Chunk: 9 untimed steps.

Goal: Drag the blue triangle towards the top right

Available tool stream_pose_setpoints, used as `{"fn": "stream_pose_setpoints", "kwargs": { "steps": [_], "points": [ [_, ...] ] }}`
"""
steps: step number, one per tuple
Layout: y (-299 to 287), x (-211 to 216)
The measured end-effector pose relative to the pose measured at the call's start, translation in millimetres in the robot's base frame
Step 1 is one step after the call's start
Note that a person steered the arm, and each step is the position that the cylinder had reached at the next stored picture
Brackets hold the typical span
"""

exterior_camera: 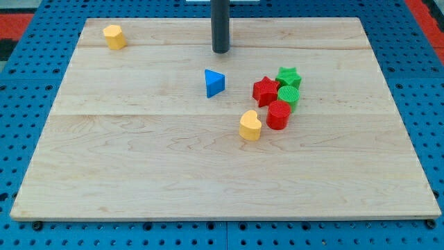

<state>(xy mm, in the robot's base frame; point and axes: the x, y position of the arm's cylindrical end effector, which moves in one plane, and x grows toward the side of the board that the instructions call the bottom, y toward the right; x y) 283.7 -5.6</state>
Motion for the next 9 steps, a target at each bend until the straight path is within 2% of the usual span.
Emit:
{"fn": "stream_pose_setpoints", "kwargs": {
  "steps": [2,3,4,5,6,7,8,9],
  "points": [
    [-17.5,8.6],
    [-72.1,15.3],
    [-79.6,57.1],
    [-73.8,98.6],
    [-12.2,112.2],
    [11.9,114.4],
    [16.7,79.8],
    [42.7,66.4]
  ]
}}
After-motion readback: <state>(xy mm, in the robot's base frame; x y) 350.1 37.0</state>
